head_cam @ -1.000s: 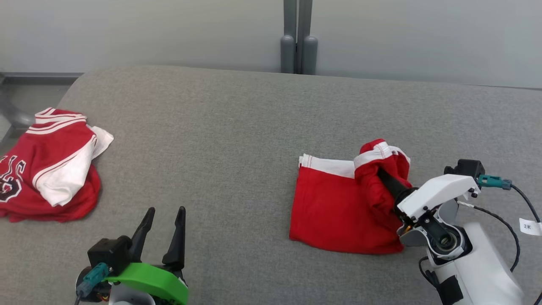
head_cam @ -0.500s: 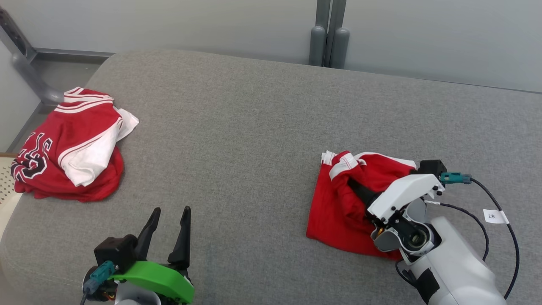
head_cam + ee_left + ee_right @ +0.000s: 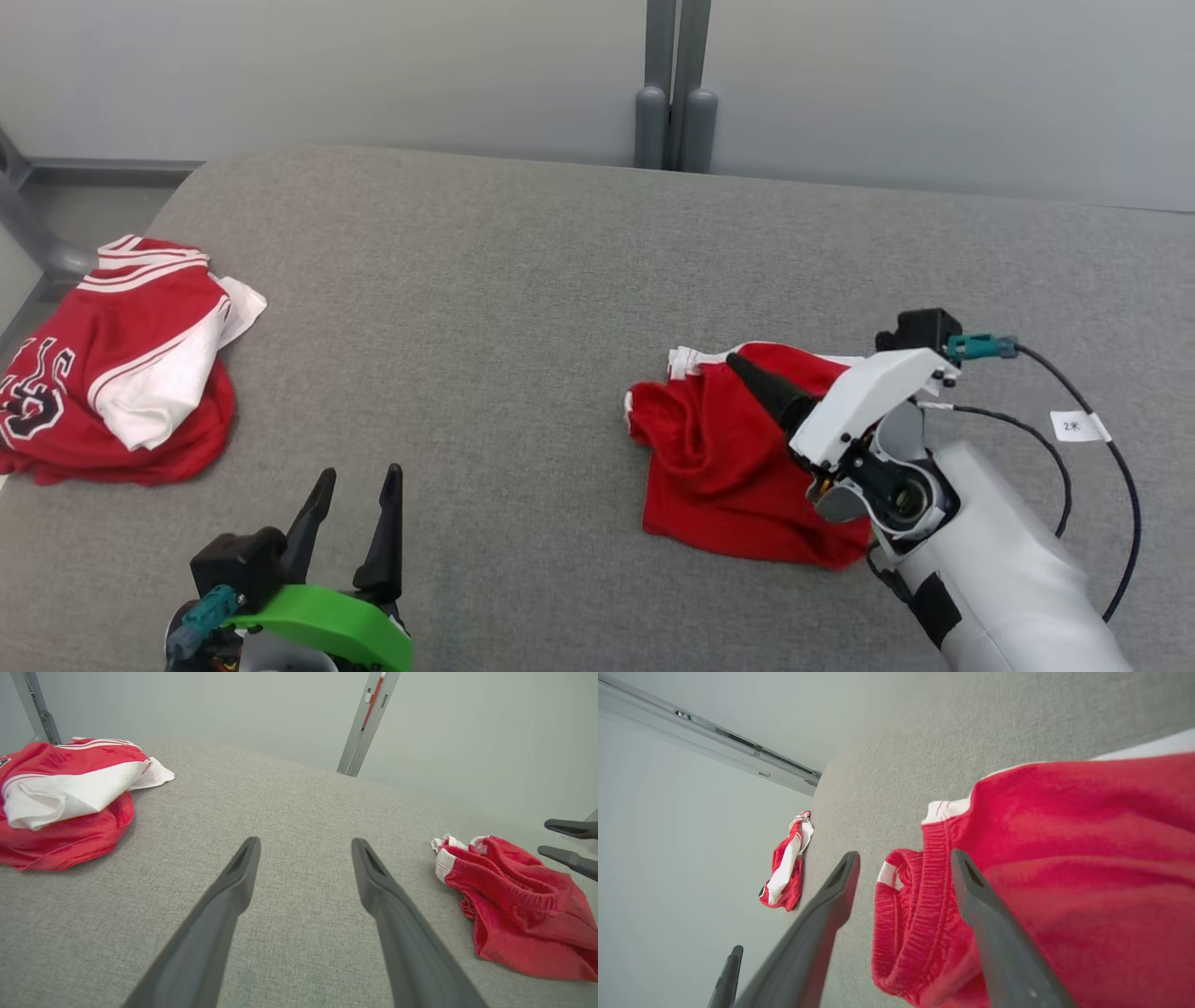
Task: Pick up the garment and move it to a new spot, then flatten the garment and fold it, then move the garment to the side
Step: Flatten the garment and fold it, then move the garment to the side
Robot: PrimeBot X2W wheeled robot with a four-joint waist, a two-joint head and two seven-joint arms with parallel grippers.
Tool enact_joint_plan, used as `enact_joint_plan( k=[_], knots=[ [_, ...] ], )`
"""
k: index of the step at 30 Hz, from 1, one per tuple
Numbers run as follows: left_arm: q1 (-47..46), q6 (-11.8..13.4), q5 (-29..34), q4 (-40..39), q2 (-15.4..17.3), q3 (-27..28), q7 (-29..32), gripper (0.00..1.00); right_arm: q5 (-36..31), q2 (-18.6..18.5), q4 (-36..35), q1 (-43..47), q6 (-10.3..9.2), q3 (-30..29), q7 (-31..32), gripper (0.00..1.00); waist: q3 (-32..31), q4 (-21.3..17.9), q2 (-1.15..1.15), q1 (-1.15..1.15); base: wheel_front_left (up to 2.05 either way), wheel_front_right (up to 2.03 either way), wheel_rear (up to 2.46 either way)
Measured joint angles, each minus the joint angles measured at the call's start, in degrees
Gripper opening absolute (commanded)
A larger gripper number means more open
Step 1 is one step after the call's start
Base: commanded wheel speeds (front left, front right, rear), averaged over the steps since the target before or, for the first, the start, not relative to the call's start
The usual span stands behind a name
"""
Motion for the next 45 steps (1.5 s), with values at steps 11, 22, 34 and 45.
enact_joint_plan(
  k=[11,22,34,45],
  knots=[
    [1.24,0.73,1.18,-3.91,0.43,2.53,-0.02,1.0,-10.12,-6.69,-25.82,7.84,0.02,-3.9,-7.6,1.0,-1.2,-5.52,0.0,0.0,0.0,0.0,0.0],
    [2.16,0.77,5.05,-9.25,-1.29,8.37,-0.1,1.0,-28.36,-12.56,-34.75,16.73,0.02,-6.34,-25.86,1.0,-0.69,-10.6,0.0,0.0,0.0,0.0,0.0],
    [4.73,1.14,12.3,-10.38,-3.24,11.82,-0.1,1.0,-41.03,-8.4,-26.64,23.16,0.02,-12.18,-30.6,1.0,-1.65,-13.5,0.0,0.0,0.0,0.0,0.0],
    [5.37,-0.49,14.81,-9.4,-5.26,14.12,-0.09,1.0,-42.33,-7.75,-24.88,22.38,0.02,-10.22,-30.94,1.0,-1.6,-13.3,0.0,0.0,0.0,0.0,0.0]
  ],
)
